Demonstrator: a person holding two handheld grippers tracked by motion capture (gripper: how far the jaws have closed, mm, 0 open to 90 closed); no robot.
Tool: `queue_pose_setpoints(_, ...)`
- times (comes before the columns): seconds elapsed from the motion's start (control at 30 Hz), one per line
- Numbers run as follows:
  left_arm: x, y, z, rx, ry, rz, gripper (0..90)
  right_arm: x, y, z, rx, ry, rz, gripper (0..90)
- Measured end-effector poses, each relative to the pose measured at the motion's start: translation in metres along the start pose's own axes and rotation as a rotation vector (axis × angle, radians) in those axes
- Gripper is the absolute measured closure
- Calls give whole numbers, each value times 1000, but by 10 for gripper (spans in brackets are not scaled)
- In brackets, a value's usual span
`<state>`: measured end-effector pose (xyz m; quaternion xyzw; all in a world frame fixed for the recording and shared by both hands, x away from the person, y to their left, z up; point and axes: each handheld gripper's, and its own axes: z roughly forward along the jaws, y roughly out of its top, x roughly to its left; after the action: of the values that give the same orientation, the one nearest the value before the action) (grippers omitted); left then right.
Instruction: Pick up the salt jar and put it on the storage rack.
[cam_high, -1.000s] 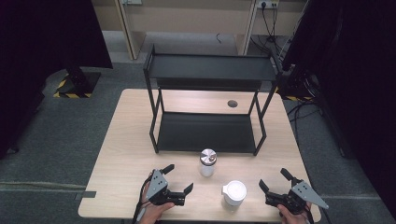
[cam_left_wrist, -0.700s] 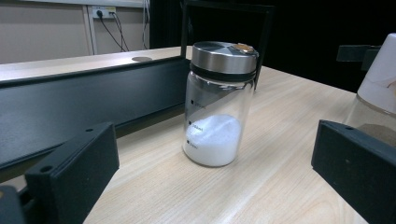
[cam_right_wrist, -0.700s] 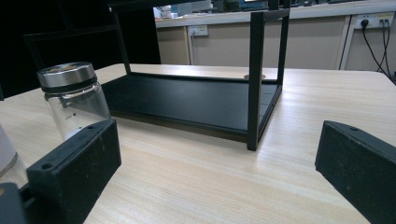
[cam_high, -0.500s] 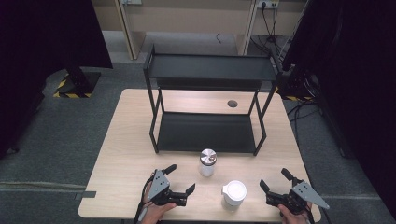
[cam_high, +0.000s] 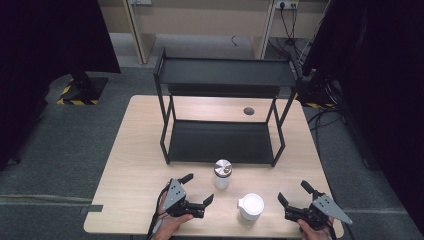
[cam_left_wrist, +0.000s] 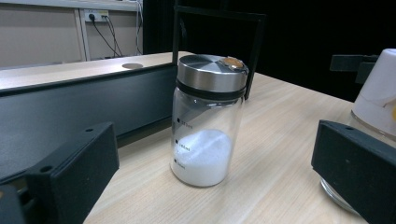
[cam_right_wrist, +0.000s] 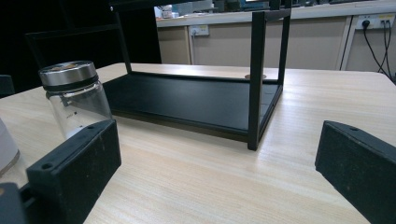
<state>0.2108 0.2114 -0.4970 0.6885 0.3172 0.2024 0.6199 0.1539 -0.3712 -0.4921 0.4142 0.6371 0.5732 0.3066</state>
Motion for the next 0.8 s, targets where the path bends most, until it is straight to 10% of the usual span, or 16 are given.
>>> queue_pose_setpoints(0.8, 5, 13, 30, 1, -12, 0, 2, -1, 0, -1, -4, -7, 9, 3)
